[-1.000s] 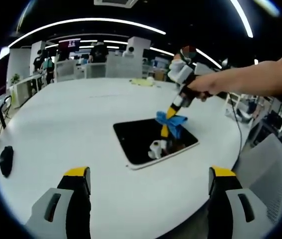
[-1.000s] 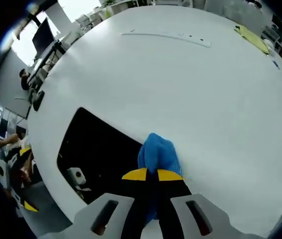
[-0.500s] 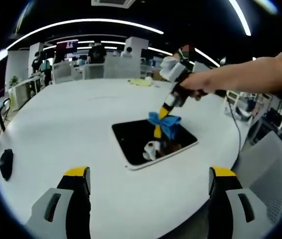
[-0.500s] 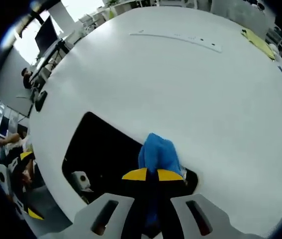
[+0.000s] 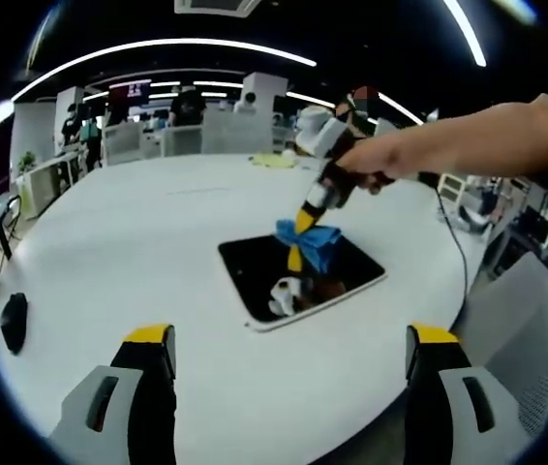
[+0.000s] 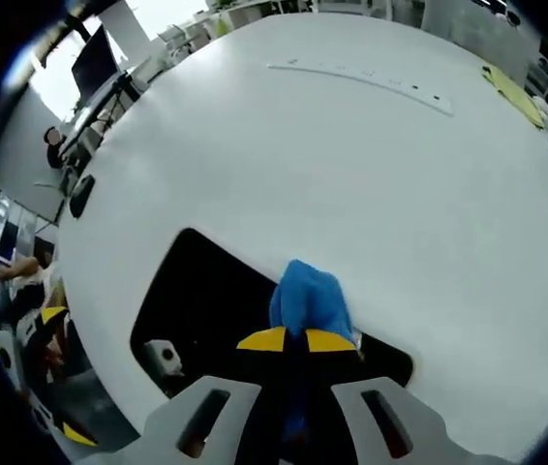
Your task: Wipe the mirror surface with the cleaning cloth until all visible marks leave the cleaned area.
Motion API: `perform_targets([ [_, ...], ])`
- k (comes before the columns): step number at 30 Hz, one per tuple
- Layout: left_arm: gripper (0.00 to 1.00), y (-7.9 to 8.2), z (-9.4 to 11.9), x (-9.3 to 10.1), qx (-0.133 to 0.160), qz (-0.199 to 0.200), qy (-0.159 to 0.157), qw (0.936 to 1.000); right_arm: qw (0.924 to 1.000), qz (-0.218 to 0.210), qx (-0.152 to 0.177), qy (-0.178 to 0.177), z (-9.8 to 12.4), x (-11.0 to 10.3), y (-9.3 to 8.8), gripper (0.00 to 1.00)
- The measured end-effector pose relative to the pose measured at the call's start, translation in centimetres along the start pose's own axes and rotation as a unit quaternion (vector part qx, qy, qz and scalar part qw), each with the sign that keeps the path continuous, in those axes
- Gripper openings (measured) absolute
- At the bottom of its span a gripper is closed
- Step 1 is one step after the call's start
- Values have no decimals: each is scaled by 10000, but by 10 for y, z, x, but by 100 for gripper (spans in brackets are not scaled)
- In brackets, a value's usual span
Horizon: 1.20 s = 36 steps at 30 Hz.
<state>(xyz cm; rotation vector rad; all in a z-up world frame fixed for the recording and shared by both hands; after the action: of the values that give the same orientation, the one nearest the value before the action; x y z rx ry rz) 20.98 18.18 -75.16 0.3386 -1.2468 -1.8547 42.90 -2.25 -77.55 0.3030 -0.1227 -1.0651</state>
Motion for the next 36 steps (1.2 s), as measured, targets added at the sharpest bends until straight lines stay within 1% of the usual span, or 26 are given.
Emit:
perform_targets([
  [5, 99, 0, 0, 0, 8, 15, -8, 10000, 10000, 88, -7, 19, 0, -13, 5, 0],
  [14, 99, 0, 0, 0, 7, 58, -1, 10000, 9997, 226, -24, 128, -9, -31, 23, 0],
  [16, 99, 0, -1, 1, -10, 50, -11, 10000, 9996, 241, -19, 165, -9, -35, 24, 0],
  [20, 99, -1, -2, 1, -65, 27, -33, 10000, 9993, 181, -33, 336, -15, -44, 34, 0],
  [24, 99, -1, -1, 1, -92, 25, -28, 10000, 9990, 206, -44, 392, -16, -56, 40, 0],
  [29, 99, -1, -1, 2, -103, 33, -12, 9999, 9983, 371, -36, 446, -23, -68, 51, 0],
  [36, 99, -1, -1, 1, -79, 63, 1, 9999, 9973, 590, -58, 426, -24, -79, 55, 0],
])
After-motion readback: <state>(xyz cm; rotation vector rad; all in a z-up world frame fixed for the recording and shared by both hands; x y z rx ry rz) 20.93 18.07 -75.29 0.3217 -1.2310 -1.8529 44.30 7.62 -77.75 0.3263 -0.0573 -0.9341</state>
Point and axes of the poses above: the point that each gripper's makers call its tool centre point, and the gripper's own axes: z roughly backward along the fingers, x roughly to its right, y roughly out of its top, the point moved 8 cm from there along z, roughly backward along the fingers, and after that the axes turned 7 degrees about -y, right-handed, at the moved point
